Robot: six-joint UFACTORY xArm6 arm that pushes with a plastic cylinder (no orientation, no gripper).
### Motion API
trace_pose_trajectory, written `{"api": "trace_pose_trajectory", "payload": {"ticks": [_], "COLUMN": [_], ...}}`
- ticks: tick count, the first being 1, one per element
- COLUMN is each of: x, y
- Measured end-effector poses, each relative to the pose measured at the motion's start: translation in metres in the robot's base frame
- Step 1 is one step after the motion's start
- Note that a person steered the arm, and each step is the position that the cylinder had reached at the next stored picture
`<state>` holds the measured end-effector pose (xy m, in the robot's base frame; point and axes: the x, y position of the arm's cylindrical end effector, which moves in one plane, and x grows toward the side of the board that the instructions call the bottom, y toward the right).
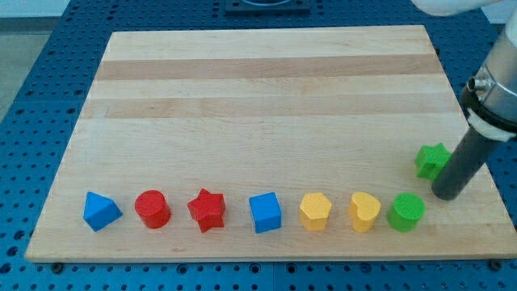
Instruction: Drag the green star towards right center
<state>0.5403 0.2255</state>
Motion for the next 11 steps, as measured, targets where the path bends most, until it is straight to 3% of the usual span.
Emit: {"api": "trace_pose_trajectory", "payload": {"ticks": [4,8,11], "x": [-0.061,-0.063,-0.104], "y": [-0.033,-0.006,-0.006]}}
